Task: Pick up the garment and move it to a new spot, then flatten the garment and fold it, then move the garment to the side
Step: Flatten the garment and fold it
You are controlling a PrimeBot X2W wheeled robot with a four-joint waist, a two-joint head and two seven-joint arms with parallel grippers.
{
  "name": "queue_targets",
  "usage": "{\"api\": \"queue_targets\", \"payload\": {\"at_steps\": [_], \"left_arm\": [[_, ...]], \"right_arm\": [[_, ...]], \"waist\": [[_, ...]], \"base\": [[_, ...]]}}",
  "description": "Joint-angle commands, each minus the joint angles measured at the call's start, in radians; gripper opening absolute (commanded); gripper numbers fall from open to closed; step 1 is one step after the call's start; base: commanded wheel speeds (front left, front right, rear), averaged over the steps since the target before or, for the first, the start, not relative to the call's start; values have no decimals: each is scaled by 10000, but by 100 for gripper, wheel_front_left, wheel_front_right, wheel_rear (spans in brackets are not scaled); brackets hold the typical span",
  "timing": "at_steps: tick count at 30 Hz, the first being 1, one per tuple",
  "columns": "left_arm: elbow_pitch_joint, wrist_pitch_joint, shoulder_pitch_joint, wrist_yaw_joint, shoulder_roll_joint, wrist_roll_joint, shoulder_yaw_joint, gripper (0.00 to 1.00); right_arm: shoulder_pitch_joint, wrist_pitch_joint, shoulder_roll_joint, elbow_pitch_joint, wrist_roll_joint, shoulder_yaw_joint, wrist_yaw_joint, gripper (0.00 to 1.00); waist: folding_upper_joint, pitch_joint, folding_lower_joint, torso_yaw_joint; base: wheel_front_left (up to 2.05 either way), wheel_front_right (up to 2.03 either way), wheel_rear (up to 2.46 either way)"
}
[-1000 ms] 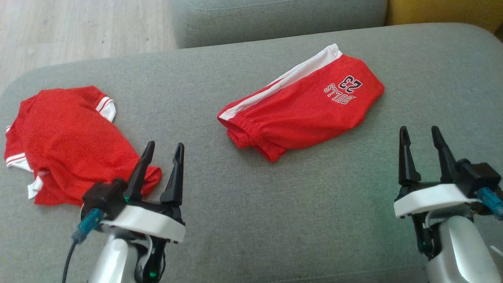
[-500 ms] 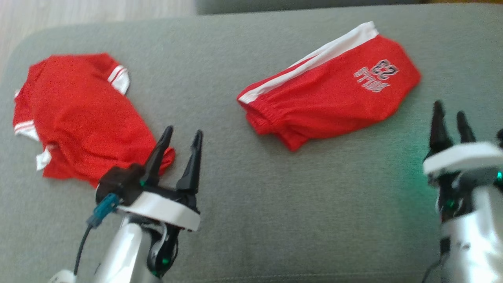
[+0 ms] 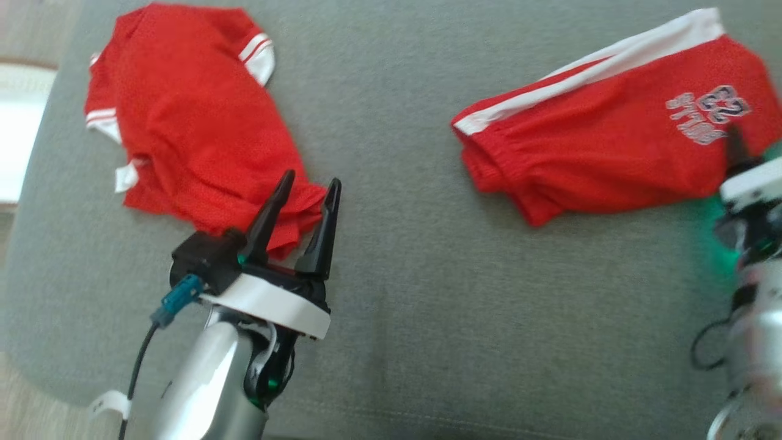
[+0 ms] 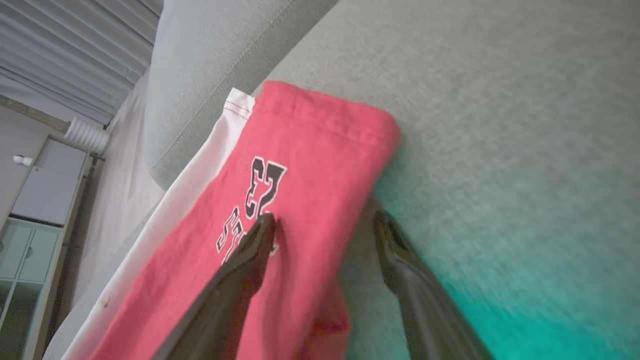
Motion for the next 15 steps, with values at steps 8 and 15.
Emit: {"api": "queue_targets", "payload": {"at_steps": [8, 15], "left_arm": [[-523, -57, -662, -61, 39, -412, 59, 100], [-551, -57, -917, -61, 38, -603, -8, 100]], "right_arm": [[-1558, 1149, -684, 854, -1387, -871, -9, 100], [-2524, 1960, -936, 1242, -2432, -1184, -9, 100]], "waist": [[-1, 889, 0, 863], [-1, 1180, 0, 1073]], "base": [[0, 0, 0], [0, 0, 0]]}}
